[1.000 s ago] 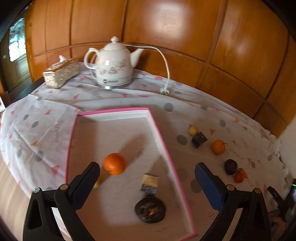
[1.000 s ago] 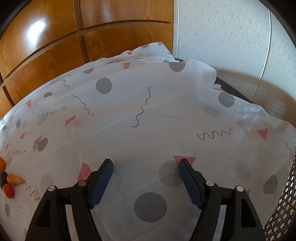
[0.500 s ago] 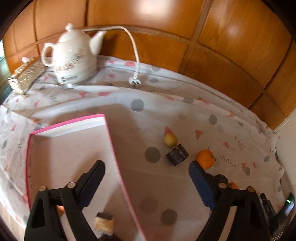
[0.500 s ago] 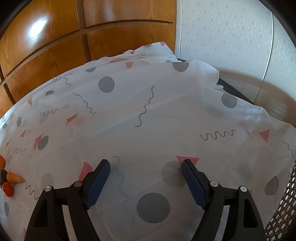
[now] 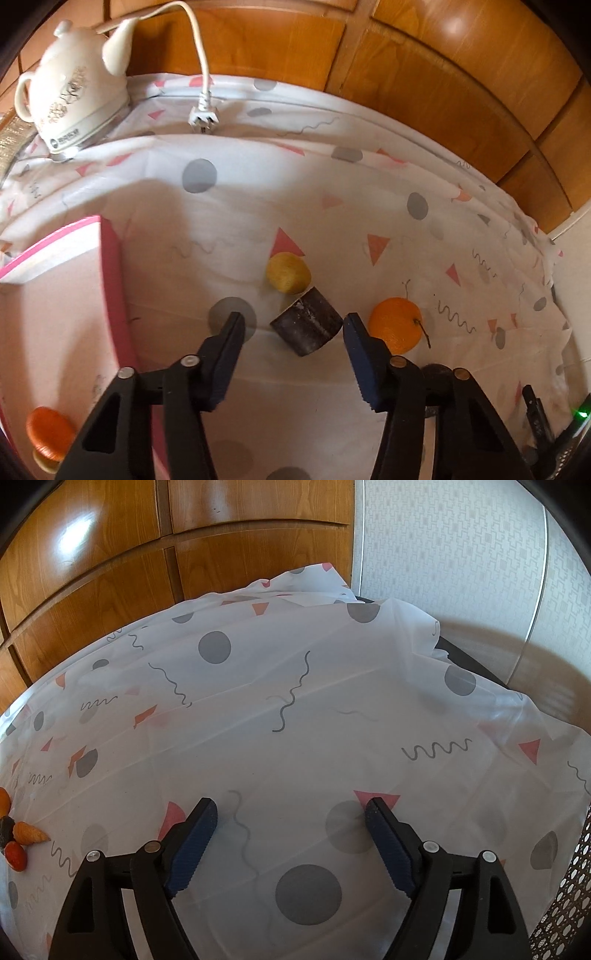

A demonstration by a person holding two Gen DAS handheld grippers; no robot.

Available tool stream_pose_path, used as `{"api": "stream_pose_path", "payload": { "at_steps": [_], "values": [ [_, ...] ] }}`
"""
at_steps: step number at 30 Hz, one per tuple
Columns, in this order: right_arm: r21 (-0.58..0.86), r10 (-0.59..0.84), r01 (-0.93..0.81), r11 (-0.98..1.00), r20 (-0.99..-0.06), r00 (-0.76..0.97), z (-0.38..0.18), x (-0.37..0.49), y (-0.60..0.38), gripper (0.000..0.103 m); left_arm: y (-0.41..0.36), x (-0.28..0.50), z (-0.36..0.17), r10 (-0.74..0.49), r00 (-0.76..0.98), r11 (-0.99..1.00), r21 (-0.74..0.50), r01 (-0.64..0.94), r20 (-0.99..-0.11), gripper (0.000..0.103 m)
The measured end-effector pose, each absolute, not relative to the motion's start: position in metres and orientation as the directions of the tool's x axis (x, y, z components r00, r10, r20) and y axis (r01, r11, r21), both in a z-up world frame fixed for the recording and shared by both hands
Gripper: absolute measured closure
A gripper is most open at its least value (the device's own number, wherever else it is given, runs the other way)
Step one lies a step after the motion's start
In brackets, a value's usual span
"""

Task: Organize fruits
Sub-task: 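Reach the left tool to the dark cylindrical piece and grasp it, then carry the dark piece with the left tool into the tray and release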

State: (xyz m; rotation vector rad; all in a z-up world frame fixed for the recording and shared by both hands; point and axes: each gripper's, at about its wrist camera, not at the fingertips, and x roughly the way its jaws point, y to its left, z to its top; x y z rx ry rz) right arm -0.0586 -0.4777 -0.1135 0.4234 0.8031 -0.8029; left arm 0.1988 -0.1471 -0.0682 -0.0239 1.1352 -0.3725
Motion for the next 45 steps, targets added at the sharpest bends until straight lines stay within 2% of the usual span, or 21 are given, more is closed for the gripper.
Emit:
{"api": "stream_pose_path", "payload": {
  "at_steps": [2, 9, 19, 33, 45],
  "values": [
    [0.041, -0.471, 0.771, 0.636, -0.771, 0.429, -0.113, -0.059, -0.477, 0.019, -0.153, 0.198, -0.071, -0.323, 0.359, 0.928, -0.218, 0.304, -0.876, 0.059],
    [0.04, -0.472, 0.771, 0.636, -0.77, 0.429, -0.113, -0.058, -0.477, 0.018, -0.148, 0.191, -0.071, -0.347, 0.364, 0.92, -0.24, 0.309, -0.864, 0.06],
    [0.04, -0.466, 0.764, 0.644, -0.771, 0.434, -0.114, -0.058, -0.477, 0.018, -0.105, 0.169, -0.04, -0.38, 0.434, 0.92, -0.288, 0.265, -0.817, 0.06],
    [0.04, -0.467, 0.763, 0.645, -0.771, 0.434, -0.114, -0.058, -0.477, 0.018, 0.006, 0.171, -0.022, -0.256, 0.545, 0.96, -0.274, 0.05, -0.798, 0.06],
    [0.036, -0.469, 0.763, 0.645, -0.77, 0.433, -0.114, -0.058, -0.476, 0.018, 0.067, 0.162, -0.044, -0.178, 0.541, 0.963, -0.259, -0.077, -0.822, 0.06]
  ]
}}
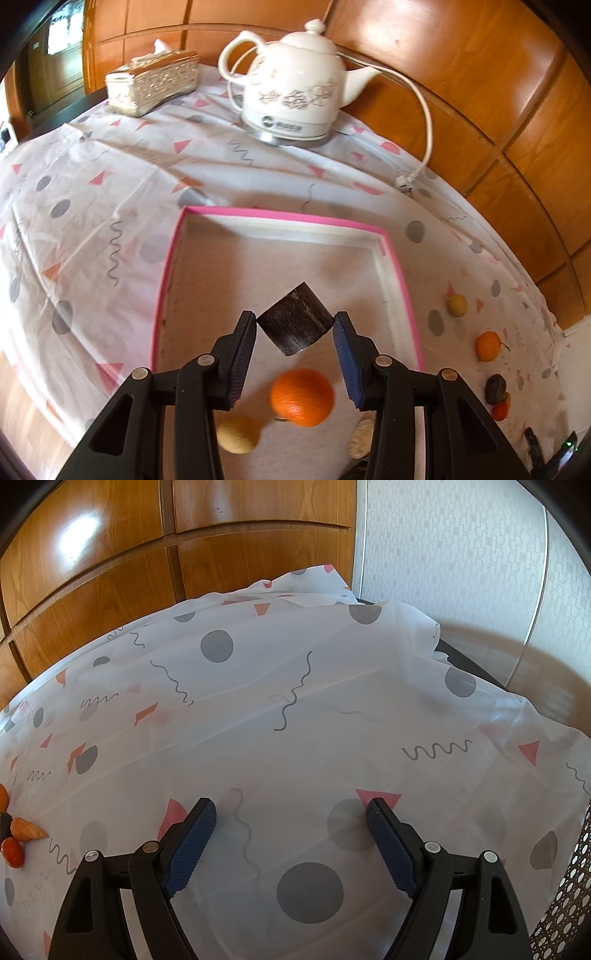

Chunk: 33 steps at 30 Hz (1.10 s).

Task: Organize fruits
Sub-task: 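Carry the dark piece with the left tool into the tray and release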

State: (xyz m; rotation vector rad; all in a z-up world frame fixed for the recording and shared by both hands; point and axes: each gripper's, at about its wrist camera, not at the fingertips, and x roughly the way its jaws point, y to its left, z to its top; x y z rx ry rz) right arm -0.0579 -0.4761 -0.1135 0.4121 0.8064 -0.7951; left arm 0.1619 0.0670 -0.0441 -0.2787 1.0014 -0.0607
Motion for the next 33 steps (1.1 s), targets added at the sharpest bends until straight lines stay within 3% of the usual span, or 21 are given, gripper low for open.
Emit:
{"api": "stream_pose_path", "payload": {
  "at_steps": [17, 20, 27, 31, 33],
  "values": [
    [0.032, -0.472, 0.762, 0.646, -0.769, 0.432, -0.114, -0.058, -0.477, 0.018, 0.08, 0.142, -0.053, -0.16, 0.529, 0.961, -0.255, -0.112, -0.833, 0.058],
    [0.032, -0.472, 0.763, 0.646, -0.769, 0.432, -0.114, -0.058, -0.476, 0.018, 0.082, 0.134, -0.045, -0.155, 0.548, 0.959, -0.259, -0.118, -0.822, 0.048],
    [0.03, -0.474, 0.763, 0.646, -0.768, 0.431, -0.113, -0.057, -0.476, 0.018, 0.084, 0.107, -0.027, -0.152, 0.575, 0.957, -0.266, -0.119, -0.804, 0.043],
    [0.029, -0.474, 0.763, 0.646, -0.768, 0.43, -0.114, -0.057, -0.476, 0.018, 0.082, 0.086, -0.017, -0.135, 0.608, 0.964, -0.245, -0.1, -0.782, 0.028],
    [0.029, -0.474, 0.763, 0.645, -0.768, 0.431, -0.114, -0.057, -0.475, 0.018, 0.08, 0.076, -0.014, -0.13, 0.623, 0.967, -0.238, -0.092, -0.772, 0.027]
  ]
}}
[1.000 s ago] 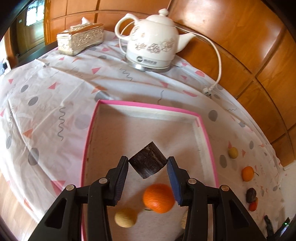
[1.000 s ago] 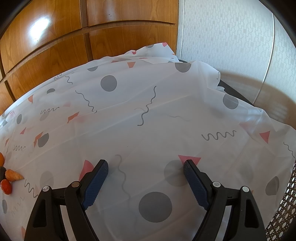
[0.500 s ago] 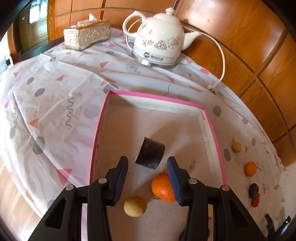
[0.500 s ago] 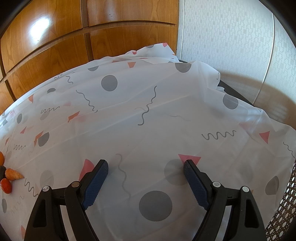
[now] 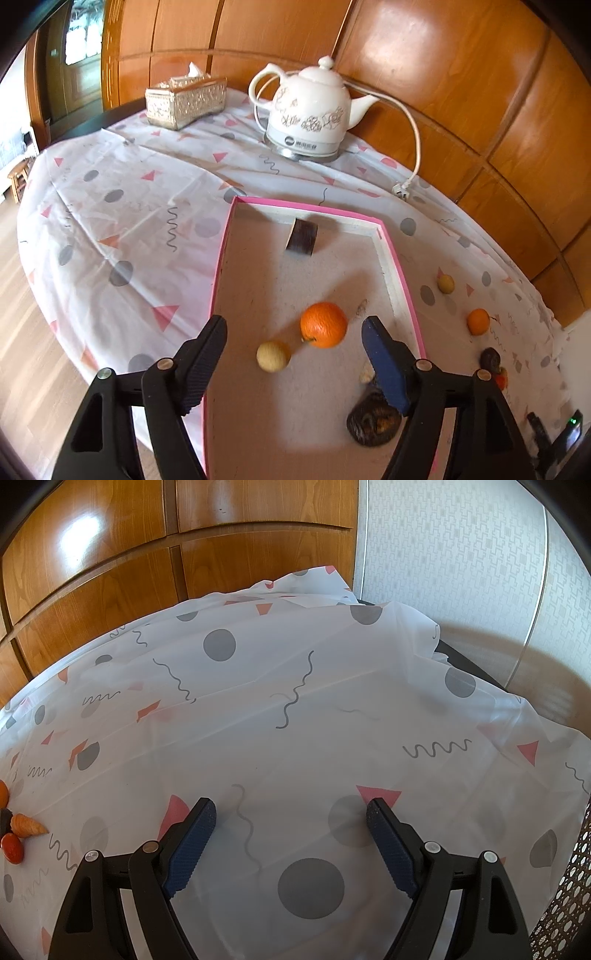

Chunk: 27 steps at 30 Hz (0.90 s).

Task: Organize fruits
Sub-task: 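Carry the dark piece with the left tool into the tray and release, then reach the right tool toward the carrot beside the tomato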

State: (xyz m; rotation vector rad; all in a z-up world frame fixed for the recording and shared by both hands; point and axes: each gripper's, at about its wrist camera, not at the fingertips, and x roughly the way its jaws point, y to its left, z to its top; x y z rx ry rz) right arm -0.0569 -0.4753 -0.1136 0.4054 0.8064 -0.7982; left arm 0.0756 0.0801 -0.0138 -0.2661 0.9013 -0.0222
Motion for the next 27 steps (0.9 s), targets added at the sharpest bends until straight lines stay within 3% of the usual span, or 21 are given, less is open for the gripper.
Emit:
{"api": "stream_pose_path", "payload": {
  "at_steps": [15, 18, 22, 27],
  "values": [
    [0.019, -0.461, 0.748, 0.663, -0.777, 0.428, -0.112, -0.053, -0.471, 0.019, 0.075, 0.024, -0.026, -0.033, 0.643, 0.983, -0.14, -0.116, -0.765, 0.027],
    [0.022, -0.436, 0.723, 0.69, -0.785, 0.44, -0.109, -0.049, -0.466, 0.027, 0.081, 0.024, -0.028, -0.032, 0.64, 0.979, -0.152, -0.133, -0.767, 0.027],
    [0.06, -0.345, 0.637, 0.769, -0.799, 0.492, -0.103, -0.034, -0.455, 0.046, 0.082, 0.024, -0.029, -0.035, 0.64, 0.977, -0.161, -0.139, -0.768, 0.027],
    [0.093, -0.219, 0.478, 0.873, -0.802, 0.556, -0.097, -0.011, -0.427, 0.057, 0.085, 0.021, -0.029, -0.041, 0.639, 0.975, -0.171, -0.142, -0.768, 0.027]
  ]
}}
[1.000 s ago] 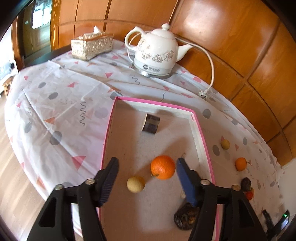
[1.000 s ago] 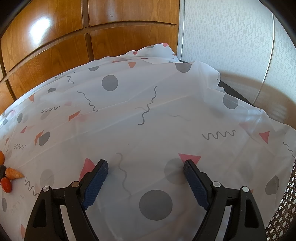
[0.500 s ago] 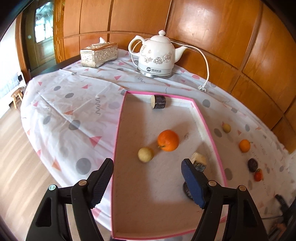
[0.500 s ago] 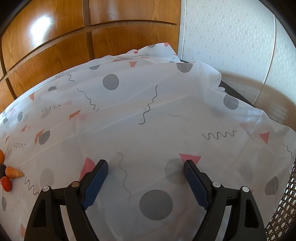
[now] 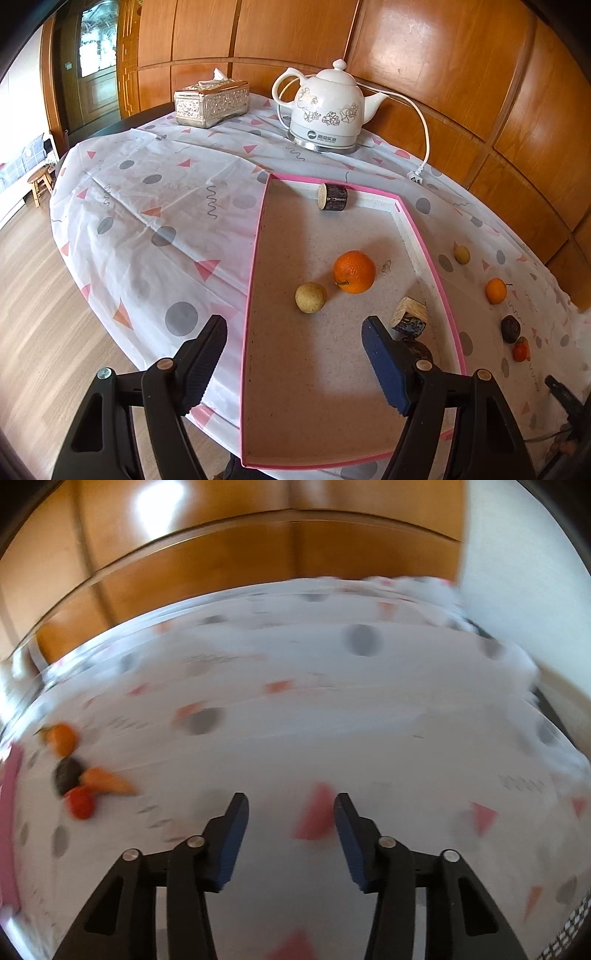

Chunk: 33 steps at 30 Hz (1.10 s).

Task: Organize fruits
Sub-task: 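Reach the right tool toward the carrot beside the tomato, then close the right tool's fingers on the carrot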

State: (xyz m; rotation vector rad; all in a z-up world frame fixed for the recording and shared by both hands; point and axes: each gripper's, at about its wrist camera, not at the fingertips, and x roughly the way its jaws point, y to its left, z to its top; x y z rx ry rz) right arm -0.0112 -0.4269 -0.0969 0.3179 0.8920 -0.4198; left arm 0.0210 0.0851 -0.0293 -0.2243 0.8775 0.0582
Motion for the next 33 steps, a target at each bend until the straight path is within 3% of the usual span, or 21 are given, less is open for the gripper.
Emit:
{"api": "stream_pose_path", "payload": {
  "at_steps": [8, 15, 17, 25, 28, 33],
  "values": [
    [0.073, -0.056, 0.196, 0.978, -0.814, 0.578, -0.09, 0.027, -0.374, 0.058, 0.096, 0.017, -0.033, -0.034, 0.629, 0.962, -0.196, -0.19, -0.777, 0.027],
    [-0.006, -0.016, 0.02, 1.0, -0.835, 0.55, -0.087, 0.048, -0.343, 0.058, 0.103, 0.016, -0.035, -0.029, 0.619, 0.953, -0.207, -0.219, -0.785, 0.027],
    [-0.041, -0.016, -0.035, 0.999, -0.844, 0.536, -0.088, 0.054, -0.336, 0.065, 0.104, 0.015, -0.035, -0.028, 0.618, 0.953, -0.207, -0.22, -0.786, 0.027],
    [-0.131, -0.007, -0.225, 0.966, -0.876, 0.482, -0.095, 0.08, -0.316, 0.069, 0.108, 0.014, -0.036, -0.016, 0.612, 0.949, -0.204, -0.239, -0.79, 0.027],
    [-0.142, 0.0, -0.264, 0.954, -0.88, 0.475, -0.095, 0.086, -0.309, 0.079, 0.107, 0.014, -0.035, -0.012, 0.611, 0.949, -0.2, -0.242, -0.792, 0.027],
    [-0.144, 0.006, -0.28, 0.949, -0.881, 0.473, -0.095, 0.086, -0.302, 0.084, 0.108, 0.013, -0.036, -0.005, 0.61, 0.946, -0.201, -0.253, -0.792, 0.027]
  ]
}}
